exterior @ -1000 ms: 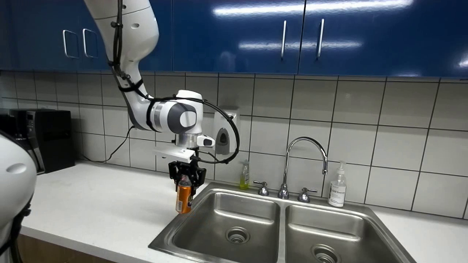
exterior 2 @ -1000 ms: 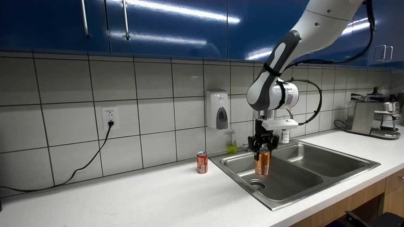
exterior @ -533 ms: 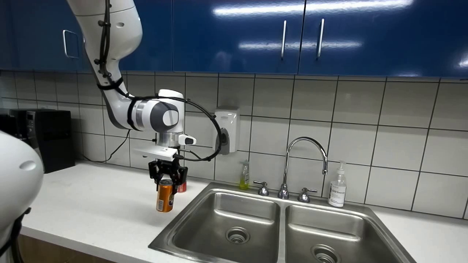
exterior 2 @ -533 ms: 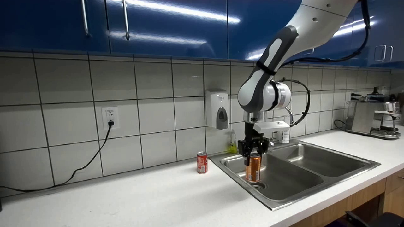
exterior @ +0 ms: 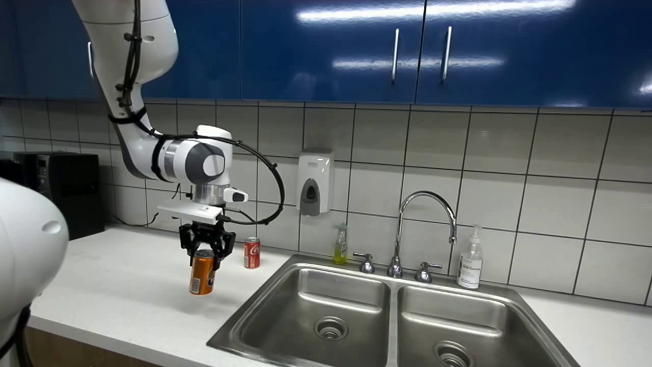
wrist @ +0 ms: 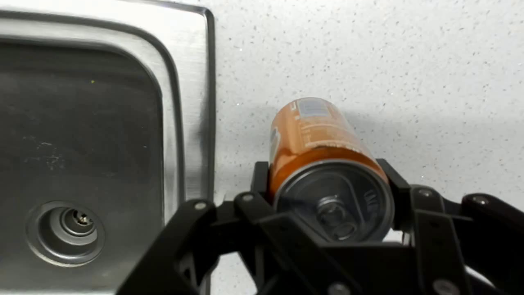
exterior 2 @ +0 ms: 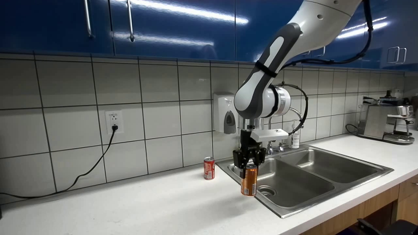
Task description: Put the orange can on the counter to the left
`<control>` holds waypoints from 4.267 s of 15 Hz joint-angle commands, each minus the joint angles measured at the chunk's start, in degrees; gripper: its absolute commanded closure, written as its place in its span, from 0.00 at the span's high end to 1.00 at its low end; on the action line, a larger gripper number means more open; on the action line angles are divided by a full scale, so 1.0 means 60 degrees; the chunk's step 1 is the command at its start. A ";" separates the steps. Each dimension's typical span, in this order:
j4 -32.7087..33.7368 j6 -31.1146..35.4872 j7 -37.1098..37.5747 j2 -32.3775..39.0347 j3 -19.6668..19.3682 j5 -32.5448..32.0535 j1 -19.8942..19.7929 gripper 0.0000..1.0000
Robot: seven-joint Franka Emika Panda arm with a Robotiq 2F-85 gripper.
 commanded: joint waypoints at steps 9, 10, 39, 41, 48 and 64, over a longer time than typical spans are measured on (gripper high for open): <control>0.0548 0.0702 -0.0117 0.1135 0.0543 0.0402 0.0270 0.38; 0.0617 0.0761 -0.0069 0.1290 0.0539 0.0319 0.0272 0.38; 0.1141 0.0959 0.0483 0.1800 0.0442 -0.0548 0.0399 1.00; 0.1175 0.0870 0.0583 0.1613 0.0438 -0.0551 0.0433 1.00; 0.0998 -0.0093 0.0766 0.0538 0.0446 -0.0334 0.0348 1.00; -0.0849 -0.4064 0.0860 -0.4269 -0.0606 -0.0259 -0.0203 1.00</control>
